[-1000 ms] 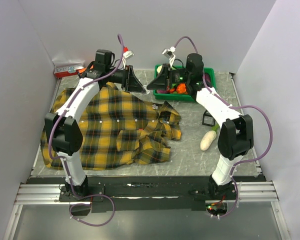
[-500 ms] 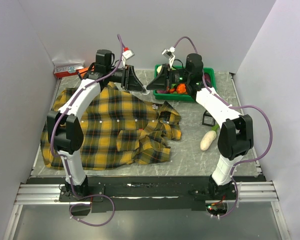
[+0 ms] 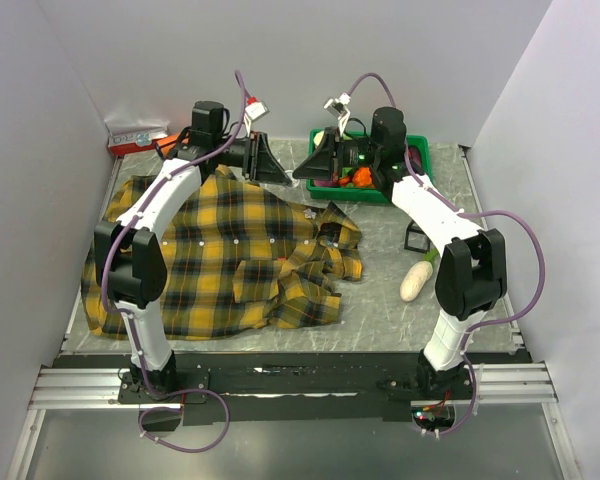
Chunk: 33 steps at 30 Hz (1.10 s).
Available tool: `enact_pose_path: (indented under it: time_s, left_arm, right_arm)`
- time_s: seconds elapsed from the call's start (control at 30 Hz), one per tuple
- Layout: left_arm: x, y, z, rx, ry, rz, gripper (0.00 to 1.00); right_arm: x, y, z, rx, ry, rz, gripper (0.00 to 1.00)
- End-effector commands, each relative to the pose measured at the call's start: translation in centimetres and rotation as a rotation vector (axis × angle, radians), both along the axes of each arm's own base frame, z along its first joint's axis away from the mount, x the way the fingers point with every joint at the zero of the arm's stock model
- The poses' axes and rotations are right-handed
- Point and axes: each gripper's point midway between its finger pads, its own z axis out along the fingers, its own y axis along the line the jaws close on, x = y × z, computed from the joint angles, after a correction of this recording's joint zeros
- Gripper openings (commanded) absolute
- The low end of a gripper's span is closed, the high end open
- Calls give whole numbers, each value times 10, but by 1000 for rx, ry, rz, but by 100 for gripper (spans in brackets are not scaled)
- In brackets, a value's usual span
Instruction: Remove the brooch from the garment
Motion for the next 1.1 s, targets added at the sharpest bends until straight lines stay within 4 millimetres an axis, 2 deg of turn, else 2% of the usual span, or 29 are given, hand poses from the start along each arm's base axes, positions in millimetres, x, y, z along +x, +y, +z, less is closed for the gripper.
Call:
enact_pose_path:
  time_s: [0.0,0.2,0.43,1.07]
  left_arm:
    - [4,1,5,43,-98,68,31]
    - [7,-1,3,69,-123,101,31]
    - [6,2,13,66,-154,115,33]
    - [21,6,-1,87,-59,188,32]
  right_arm:
    - [-10,1,37,43,-99,7,0]
    - [-11,2,37,41,-100,10,0]
    - [-12,1,35,35,-92,5,0]
    - [-25,4,44,29,-150,29,0]
